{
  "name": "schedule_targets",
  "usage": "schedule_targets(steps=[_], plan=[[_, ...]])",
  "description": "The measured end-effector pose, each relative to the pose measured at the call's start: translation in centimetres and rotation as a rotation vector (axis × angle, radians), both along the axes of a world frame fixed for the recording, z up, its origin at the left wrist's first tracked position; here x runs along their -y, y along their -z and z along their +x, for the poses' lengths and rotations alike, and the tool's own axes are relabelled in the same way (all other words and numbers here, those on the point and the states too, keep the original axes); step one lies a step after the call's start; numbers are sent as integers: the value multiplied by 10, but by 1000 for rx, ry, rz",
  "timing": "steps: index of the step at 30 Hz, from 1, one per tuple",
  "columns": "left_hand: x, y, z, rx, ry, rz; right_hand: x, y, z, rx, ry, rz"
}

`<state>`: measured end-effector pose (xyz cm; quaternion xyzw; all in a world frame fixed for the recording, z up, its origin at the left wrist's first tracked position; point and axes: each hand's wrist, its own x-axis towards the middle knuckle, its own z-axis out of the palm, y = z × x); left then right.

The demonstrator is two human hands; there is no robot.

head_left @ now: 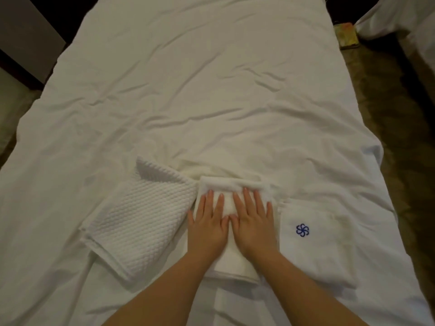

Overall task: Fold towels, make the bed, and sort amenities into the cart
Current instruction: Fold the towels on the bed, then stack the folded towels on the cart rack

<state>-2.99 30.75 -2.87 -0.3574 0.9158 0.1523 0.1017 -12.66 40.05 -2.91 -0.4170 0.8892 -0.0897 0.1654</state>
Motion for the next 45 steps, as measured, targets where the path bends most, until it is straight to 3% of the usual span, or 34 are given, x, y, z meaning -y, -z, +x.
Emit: schedule_targets(steps=[6, 13, 19, 23, 31, 36, 45], plan=[[2, -79, -6, 143, -6, 83, 7, -68, -17, 144, -21, 98], [-7, -231, 64, -247, -129, -23, -3, -232, 30, 209, 228, -311], [32, -316, 80, -463, 29, -143, -17, -330, 66, 21, 383, -399], [35, -352, 96, -512, 222, -84, -26, -373, 119, -158, 594, -434], [31, -392, 178, -611, 487, -37, -58, -425, 261, -286, 850, -460], [-22, -409, 229, -621, 723, 45, -111, -442, 358, -354, 1104, -492], [-153, -400, 378, -577, 1359, 271, -177, -421, 594, -489, 1679, -446]])
